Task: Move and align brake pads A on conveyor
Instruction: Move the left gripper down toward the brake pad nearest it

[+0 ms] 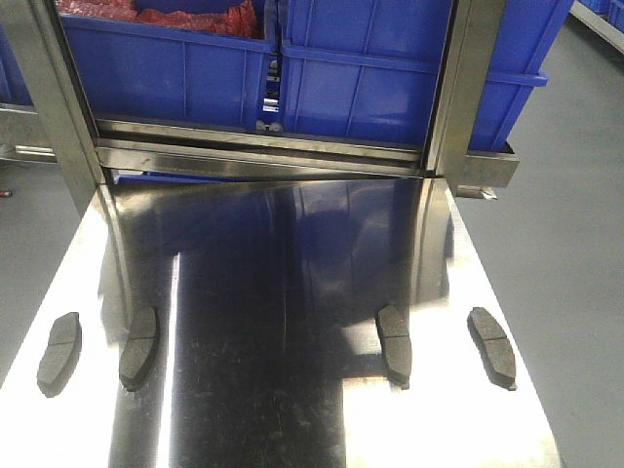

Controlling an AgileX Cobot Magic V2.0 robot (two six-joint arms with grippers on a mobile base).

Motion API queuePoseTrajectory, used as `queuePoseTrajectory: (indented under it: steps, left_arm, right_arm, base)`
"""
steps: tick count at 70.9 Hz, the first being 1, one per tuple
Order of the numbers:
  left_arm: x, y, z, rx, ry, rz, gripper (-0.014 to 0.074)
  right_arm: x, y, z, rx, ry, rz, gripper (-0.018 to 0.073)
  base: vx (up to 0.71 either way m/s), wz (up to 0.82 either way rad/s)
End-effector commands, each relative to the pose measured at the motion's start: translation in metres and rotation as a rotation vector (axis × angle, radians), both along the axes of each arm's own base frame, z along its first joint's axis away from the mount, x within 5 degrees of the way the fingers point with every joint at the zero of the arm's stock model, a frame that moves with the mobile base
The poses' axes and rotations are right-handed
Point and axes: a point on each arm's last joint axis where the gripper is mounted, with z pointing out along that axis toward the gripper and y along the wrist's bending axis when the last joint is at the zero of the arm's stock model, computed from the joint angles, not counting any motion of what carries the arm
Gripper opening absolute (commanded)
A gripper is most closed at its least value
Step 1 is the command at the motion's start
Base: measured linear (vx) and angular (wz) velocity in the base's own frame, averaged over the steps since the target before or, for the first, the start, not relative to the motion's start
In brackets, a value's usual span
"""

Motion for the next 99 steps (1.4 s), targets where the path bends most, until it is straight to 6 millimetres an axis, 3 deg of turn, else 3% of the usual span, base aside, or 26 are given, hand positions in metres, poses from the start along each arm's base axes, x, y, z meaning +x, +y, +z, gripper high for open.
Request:
queuePoseTrajectory:
  steps: [1,11,21,41,47,61,72,86,99]
  left_arm:
    - [-0.004,-0.001,0.034,-0.032,-0.149,-0.002,-0.0006]
    - [-0.001,-0.001,0.069,0.01,-0.049,-0.01,-0.0006]
    - [0.016,0.0,0.095,0.082,0.089,-0.028,-0.0006]
    - [0.028,0.001,0.098,0.077,0.115,-0.028,0.0027]
    - [0.028,0.001,0.098,0.074,0.118,-0.028,0.0121]
    - [0.028,0.0,0.096,0.048,0.137,-0.035,0.0549]
    - [0.028,0.0,0.096,0.05,0.136,-0.035,0.0723]
    - [0.032,-0.003,0.094,-0.052,0.165,-0.046,0.07]
    - [0.06,-0.002,0.076,-0.112,0.344,-0.051,0.065]
  right_arm:
    - [0.0,0.0,0.001,-0.007,-0.07,-0.004,-0.0008]
    - [0.0,0.0,0.001,-0.007,-0.07,-0.004,-0.0008]
    - [0.0,0.0,0.001,-0.007,-0.07,-0.004,-0.0008]
    - [0.0,0.0,0.001,-0.007,-0.07,-0.004,-0.0008]
    - [0.0,0.0,0.001,-0.007,-0.07,-0.004,-0.0008]
    - [0.0,0.0,0.001,-0.007,-0.07,-0.004,-0.0008]
    - [0.0,0.0,0.001,-0.007,-0.07,-0.004,-0.0008]
    - [0.0,0.0,0.001,-0.007,-0.07,-0.004,-0.0008]
    - [0.0,0.0,0.001,-0.007,-0.07,-0.004,-0.0008]
  base:
    - [0.0,0.0]
    - [0.0,0.0]
    - [0.0,0.0]
    - [0.0,0.0]
    - [0.0,0.0]
    - [0.0,0.0]
    - [0.0,0.0]
    - [0.0,0.0]
    - [0.0,0.0]
